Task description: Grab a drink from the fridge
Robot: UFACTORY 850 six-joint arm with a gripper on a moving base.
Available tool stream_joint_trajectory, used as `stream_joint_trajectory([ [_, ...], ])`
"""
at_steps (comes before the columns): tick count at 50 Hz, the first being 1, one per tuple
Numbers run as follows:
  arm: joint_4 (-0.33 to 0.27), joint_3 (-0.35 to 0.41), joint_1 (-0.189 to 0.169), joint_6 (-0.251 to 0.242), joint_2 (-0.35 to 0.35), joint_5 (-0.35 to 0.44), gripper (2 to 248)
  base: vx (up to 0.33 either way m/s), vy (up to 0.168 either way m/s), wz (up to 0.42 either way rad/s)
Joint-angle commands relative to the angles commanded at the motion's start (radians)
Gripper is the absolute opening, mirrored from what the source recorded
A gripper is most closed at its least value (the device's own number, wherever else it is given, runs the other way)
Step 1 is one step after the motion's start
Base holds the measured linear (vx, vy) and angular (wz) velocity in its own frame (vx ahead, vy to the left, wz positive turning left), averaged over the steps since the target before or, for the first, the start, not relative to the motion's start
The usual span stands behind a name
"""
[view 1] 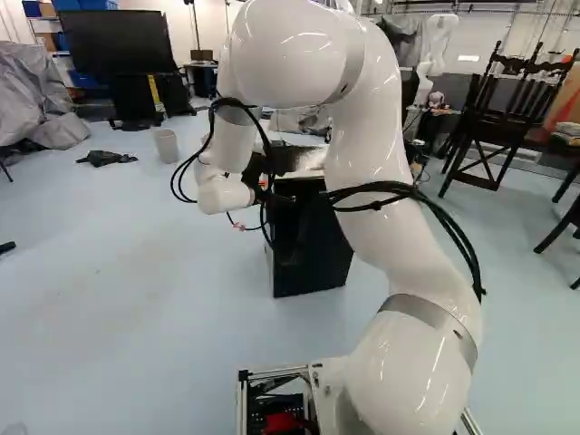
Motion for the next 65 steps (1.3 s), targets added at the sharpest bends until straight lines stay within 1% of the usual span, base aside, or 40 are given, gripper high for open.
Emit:
stream_joint_trajectory([
  [46,0.029,-0.02,-0.025,0.0,-0.012,0.0,247,0.0,0.0,0.0],
  [65,0.03,-0.037,-0.034,0.0,-0.023,0.0,247,0.0,0.0,0.0],
])
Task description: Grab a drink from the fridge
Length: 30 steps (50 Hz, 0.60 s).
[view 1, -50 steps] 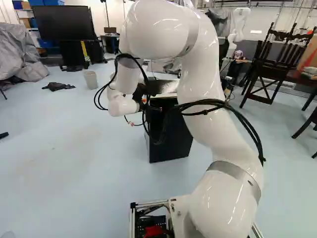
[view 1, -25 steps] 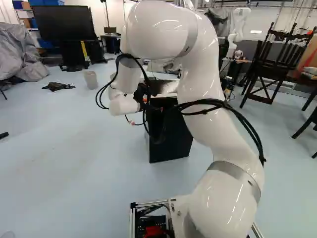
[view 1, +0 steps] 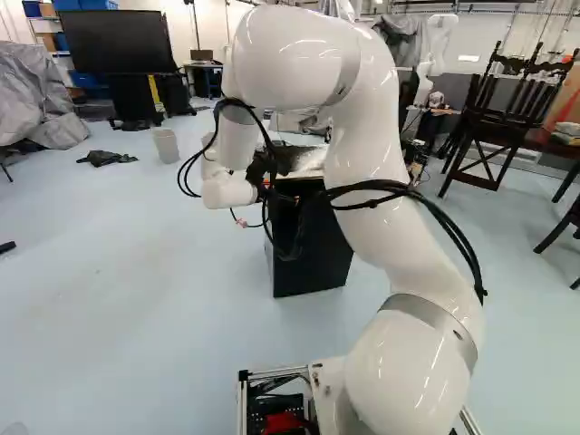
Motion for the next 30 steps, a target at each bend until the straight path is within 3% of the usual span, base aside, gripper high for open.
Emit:
stream_joint_trajectory([
  [30,0.0,0.012,-0.013,0.0,0.008,0.0,247,0.0,0.0,0.0],
])
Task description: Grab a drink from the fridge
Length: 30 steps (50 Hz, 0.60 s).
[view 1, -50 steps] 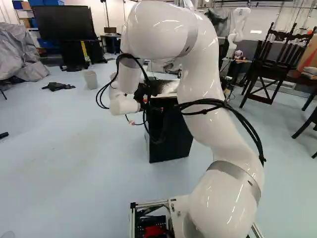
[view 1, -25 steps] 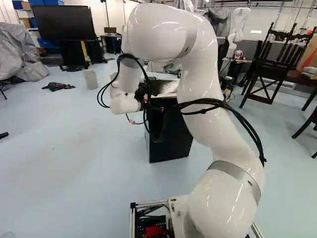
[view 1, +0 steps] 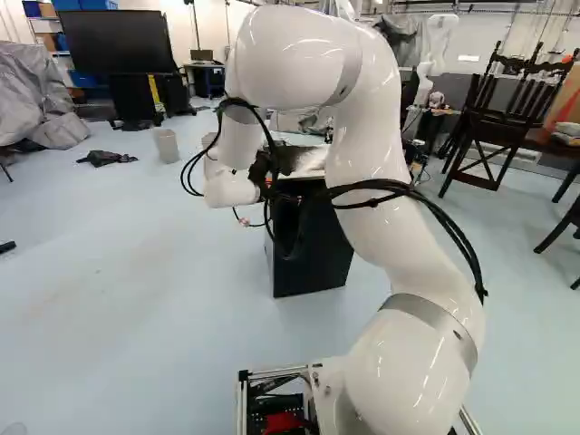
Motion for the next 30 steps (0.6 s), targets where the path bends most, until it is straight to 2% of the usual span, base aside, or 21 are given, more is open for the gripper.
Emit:
stream_joint_trajectory([
  [30,0.0,0.078,0.018,0.0,0.047,0.0,247,0.0,0.0,0.0],
])
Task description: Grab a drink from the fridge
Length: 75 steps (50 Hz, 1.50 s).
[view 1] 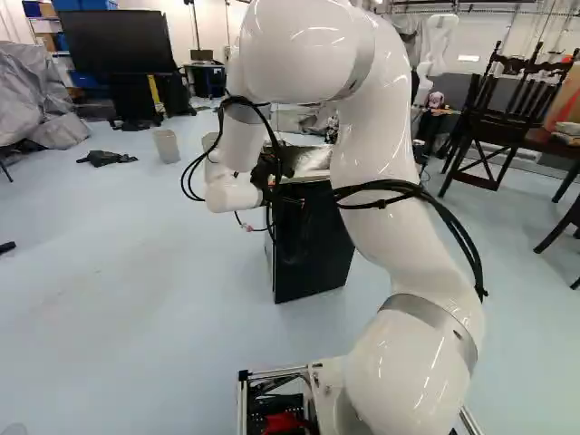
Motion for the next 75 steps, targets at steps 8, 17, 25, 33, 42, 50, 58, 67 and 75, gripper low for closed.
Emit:
stream_joint_trajectory([
  [8,0.0,0.024,0.007,0.0,0.015,0.0,247,0.0,0.0,0.0],
  [17,0.0,0.047,0.015,0.0,0.029,0.0,247,0.0,0.0,0.0],
  [25,0.0,0.064,0.022,0.0,0.039,0.0,247,0.0,0.0,0.0],
  [33,0.0,0.081,0.028,0.0,0.05,0.0,247,0.0,0.0,0.0],
  [42,0.0,0.1,0.036,0.0,0.062,0.0,247,0.0,0.0,0.0],
  [50,0.0,0.115,0.042,0.0,0.071,0.0,247,0.0,0.0,0.0],
  [58,0.0,0.129,0.048,0.0,0.08,0.0,247,0.0,0.0,0.0],
  [67,0.008,0.141,0.053,0.0,0.087,0.0,247,0.0,0.0,0.0],
  [75,0.016,0.147,0.056,0.0,0.091,0.0,247,0.0,0.0,0.0],
])
